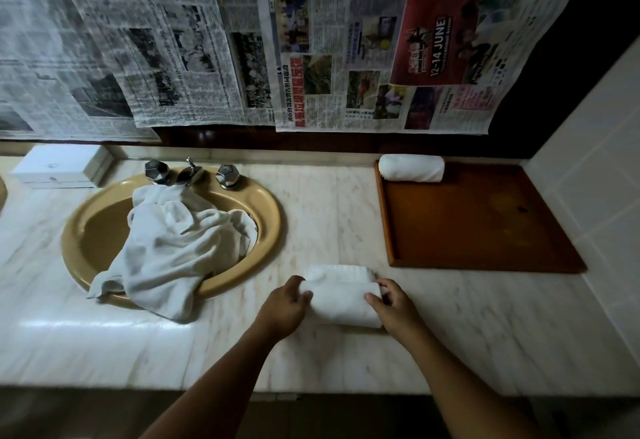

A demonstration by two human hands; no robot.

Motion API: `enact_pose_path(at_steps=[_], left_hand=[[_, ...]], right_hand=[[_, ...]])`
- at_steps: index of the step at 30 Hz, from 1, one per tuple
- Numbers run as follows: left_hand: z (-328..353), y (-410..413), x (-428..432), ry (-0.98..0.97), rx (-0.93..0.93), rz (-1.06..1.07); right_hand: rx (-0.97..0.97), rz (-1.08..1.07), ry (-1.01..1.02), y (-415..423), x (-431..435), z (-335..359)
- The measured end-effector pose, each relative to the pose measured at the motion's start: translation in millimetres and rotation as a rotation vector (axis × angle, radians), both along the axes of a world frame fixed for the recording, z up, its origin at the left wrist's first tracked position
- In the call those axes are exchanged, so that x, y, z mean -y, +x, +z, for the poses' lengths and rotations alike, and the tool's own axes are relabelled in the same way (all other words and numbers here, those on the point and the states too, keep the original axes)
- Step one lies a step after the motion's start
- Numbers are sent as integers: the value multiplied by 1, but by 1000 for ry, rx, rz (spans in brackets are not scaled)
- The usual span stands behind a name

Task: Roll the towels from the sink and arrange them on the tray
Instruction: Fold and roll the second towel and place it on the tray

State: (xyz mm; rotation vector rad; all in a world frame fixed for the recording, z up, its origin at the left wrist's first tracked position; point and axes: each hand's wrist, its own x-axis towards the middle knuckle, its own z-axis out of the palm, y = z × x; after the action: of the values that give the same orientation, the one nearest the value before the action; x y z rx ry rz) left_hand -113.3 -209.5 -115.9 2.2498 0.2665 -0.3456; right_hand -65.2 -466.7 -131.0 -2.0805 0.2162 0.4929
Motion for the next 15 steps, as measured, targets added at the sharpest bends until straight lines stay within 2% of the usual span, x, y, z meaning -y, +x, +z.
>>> enact_pose_path(at_steps=[5, 7, 9, 11, 13, 15], left_hand=[[2, -8, 4, -5, -4, 15], [2, -11, 5, -11, -6, 12], [1, -11, 6, -8, -16, 11], [0, -8, 7, -3, -37, 27], [0, -5, 7, 5, -74, 64], [2, 1, 7, 6, -118, 101]], right_hand=[[16, 27, -30, -9, 0, 3], [161, 54, -100, -16, -2, 5], [410, 82, -179, -24, -4, 4], [577, 144, -244, -32, -6, 3], [610, 216, -263, -38, -3, 1], [561, 315, -274, -43, 3, 0]])
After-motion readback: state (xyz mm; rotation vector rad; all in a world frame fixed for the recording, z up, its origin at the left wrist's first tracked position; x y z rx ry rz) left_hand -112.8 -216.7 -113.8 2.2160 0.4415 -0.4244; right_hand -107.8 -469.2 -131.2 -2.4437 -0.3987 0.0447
